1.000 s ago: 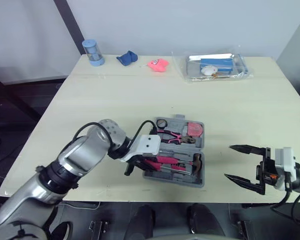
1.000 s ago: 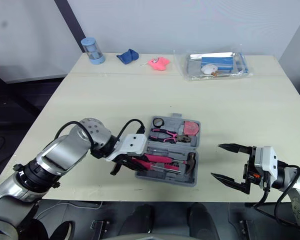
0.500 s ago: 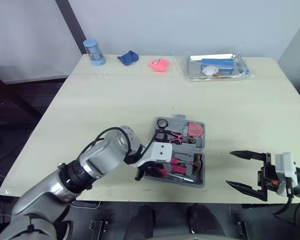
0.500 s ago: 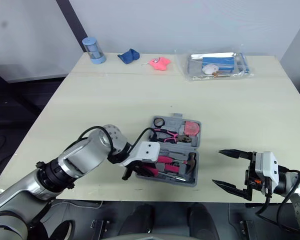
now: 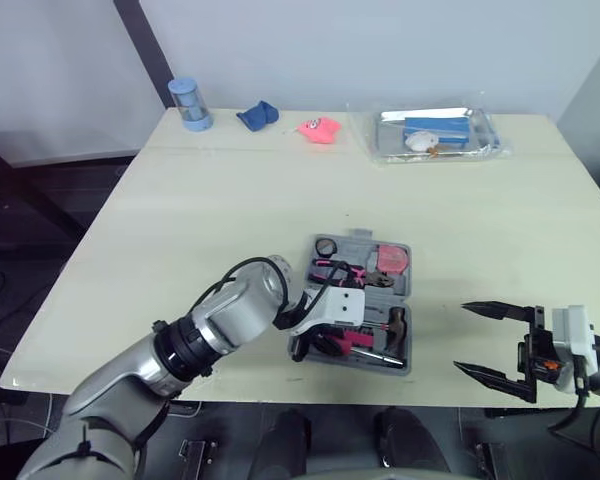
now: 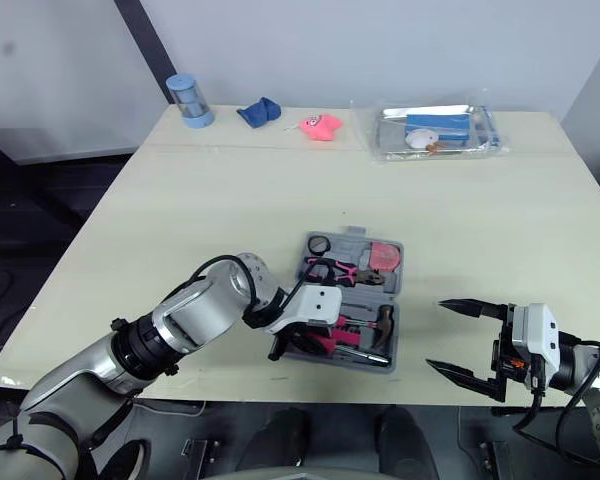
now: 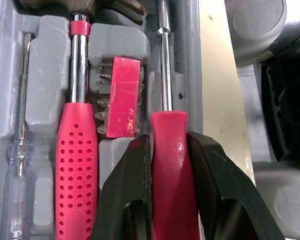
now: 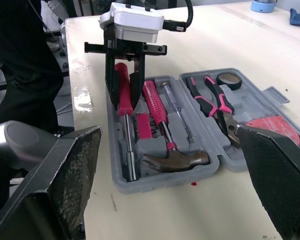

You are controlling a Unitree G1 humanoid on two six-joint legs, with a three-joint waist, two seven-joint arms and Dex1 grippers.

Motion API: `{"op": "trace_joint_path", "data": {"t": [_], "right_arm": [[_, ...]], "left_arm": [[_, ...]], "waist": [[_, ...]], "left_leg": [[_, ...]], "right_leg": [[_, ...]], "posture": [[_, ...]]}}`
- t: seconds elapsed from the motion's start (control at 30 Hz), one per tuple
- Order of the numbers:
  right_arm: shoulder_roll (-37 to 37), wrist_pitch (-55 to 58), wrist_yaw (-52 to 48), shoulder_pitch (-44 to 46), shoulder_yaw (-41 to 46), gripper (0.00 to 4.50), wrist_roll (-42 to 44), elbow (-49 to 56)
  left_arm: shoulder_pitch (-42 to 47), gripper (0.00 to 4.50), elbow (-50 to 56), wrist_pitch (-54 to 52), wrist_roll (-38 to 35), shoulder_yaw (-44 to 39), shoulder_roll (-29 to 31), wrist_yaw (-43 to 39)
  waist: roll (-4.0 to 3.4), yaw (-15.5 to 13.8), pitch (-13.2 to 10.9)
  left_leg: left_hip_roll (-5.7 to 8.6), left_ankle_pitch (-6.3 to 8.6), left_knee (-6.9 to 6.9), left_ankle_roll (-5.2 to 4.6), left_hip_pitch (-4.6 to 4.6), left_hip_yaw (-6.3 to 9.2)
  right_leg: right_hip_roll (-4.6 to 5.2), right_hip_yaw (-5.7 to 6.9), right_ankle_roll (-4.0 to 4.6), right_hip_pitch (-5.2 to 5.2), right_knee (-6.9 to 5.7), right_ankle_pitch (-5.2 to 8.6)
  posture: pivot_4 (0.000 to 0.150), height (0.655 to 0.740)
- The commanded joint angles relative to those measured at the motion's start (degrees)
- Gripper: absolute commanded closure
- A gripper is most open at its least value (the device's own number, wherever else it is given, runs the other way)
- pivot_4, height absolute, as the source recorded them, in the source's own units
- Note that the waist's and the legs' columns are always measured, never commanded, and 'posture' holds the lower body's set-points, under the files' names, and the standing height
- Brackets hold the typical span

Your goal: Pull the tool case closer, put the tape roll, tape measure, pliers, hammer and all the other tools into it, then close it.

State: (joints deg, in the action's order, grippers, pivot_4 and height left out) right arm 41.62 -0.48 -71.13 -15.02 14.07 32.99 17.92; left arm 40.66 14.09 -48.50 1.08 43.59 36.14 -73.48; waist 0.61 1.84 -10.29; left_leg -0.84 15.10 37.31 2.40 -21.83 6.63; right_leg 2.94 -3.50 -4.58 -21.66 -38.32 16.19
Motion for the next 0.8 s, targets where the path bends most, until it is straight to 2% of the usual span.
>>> {"op": "trace_joint_path", "data": {"t": [0.03,0.13,0.17,0.2,0.23,0.27,0.37,0.4,0.63,0.73,0.8], "right_arm": [[0.15,-0.48,0.51,-0.66,1.37,0.0,0.71,2.53],[0.11,-0.48,0.74,-1.01,1.4,0.0,0.73,2.82],[0.09,-0.5,0.78,-1.13,1.4,0.0,0.7,2.89],[0.06,-0.5,0.82,-1.22,1.38,0.0,0.69,2.95],[0.0,-0.54,0.87,-1.28,1.28,0.0,0.64,3.0],[-0.05,-0.57,0.92,-1.3,1.17,0.0,0.59,3.04],[-0.16,-0.62,1.08,-1.02,0.79,0.0,0.47,2.97],[-0.16,-0.65,1.07,-0.88,0.73,0.0,0.45,2.85],[-0.29,-0.75,1.03,-0.23,0.32,0.0,0.35,2.38],[-0.41,-0.77,1.04,-0.01,0.2,0.0,0.3,2.2],[-0.44,-0.75,1.01,0.02,0.23,0.0,0.29,2.15]], "left_arm": [[0.4,3.89,0.43,-0.7,-0.68,0.62,-1.21,0.13],[-0.06,3.89,0.69,-0.98,-1.03,0.16,-1.0,0.1],[-0.22,2.88,0.72,-0.95,-1.06,-0.13,-1.02,0.39],[-0.3,2.68,0.75,-0.76,-1.09,-0.29,-0.99,0.53],[-0.4,2.3,0.95,-0.85,-1.25,-0.46,-0.85,0.57],[-0.5,1.72,1.21,-1.0,-1.42,-0.63,-0.7,0.62],[-0.69,0.41,2.49,-1.79,-2.32,-1.6,0.22,0.63],[-0.64,0.1,2.93,-1.95,-2.64,-1.93,0.67,0.52],[0.25,0.1,3.49,-1.21,-5.68,-6.05,3.43,0.22],[-1.13,0.1,1.06,5.22,-9.09,-11.47,2.9,-0.17],[-3.79,0.1,-0.34,14.48,-12.85,-16.44,1.69,-1.44]], "waist": [[0.0,-0.06,0.0],[0.0,-0.03,0.0],[0.0,-0.03,0.0],[0.0,0.0,0.0],[0.0,0.04,0.0],[0.0,0.06,0.0],[0.0,0.2,0.0],[0.0,0.24,0.0],[0.0,0.29,0.0],[0.0,0.27,0.0],[-0.01,0.35,0.0]], "left_leg": [[0.0,0.0,0.0,0.0,-0.01,0.0],[0.0,0.0,0.01,0.0,0.0,0.0],[0.0,0.0,0.01,0.0,0.01,0.01],[0.0,0.0,0.01,0.0,0.01,0.01],[0.0,0.0,0.01,0.0,0.01,0.01],[0.0,0.0,0.01,0.0,0.01,0.01],[0.0,0.0,0.01,0.0,0.02,0.02],[0.0,0.0,0.01,0.0,0.02,0.02],[-0.01,0.0,0.01,0.0,0.03,0.02],[-0.01,0.0,0.01,0.0,0.02,0.02],[0.0,0.0,0.01,0.0,0.03,0.01]], "right_leg": [[0.0,0.0,0.0,0.0,0.0,0.0],[0.0,0.0,0.0,0.0,0.0,0.0],[0.0,0.0,0.0,0.0,0.0,0.0],[0.0,0.0,0.0,0.0,0.0,0.0],[0.0,0.0,0.0,0.0,0.0,0.0],[0.0,0.0,0.0,0.0,0.0,0.0],[0.0,0.0,0.0,0.0,-0.01,0.0],[-0.01,0.0,0.0,0.0,-0.02,0.0],[-0.01,0.0,0.0,0.0,-0.05,0.0],[-0.01,0.01,0.0,0.0,-0.04,0.0],[0.0,0.0,0.0,0.0,-0.04,0.0]], "posture": [[0.15,0.74],[0.15,0.74],[0.15,0.74],[0.15,0.74],[0.15,0.74],[0.15,0.74],[0.15,0.74],[0.15,0.74],[0.15,0.74],[0.15,0.74],[0.15,0.74]]}}
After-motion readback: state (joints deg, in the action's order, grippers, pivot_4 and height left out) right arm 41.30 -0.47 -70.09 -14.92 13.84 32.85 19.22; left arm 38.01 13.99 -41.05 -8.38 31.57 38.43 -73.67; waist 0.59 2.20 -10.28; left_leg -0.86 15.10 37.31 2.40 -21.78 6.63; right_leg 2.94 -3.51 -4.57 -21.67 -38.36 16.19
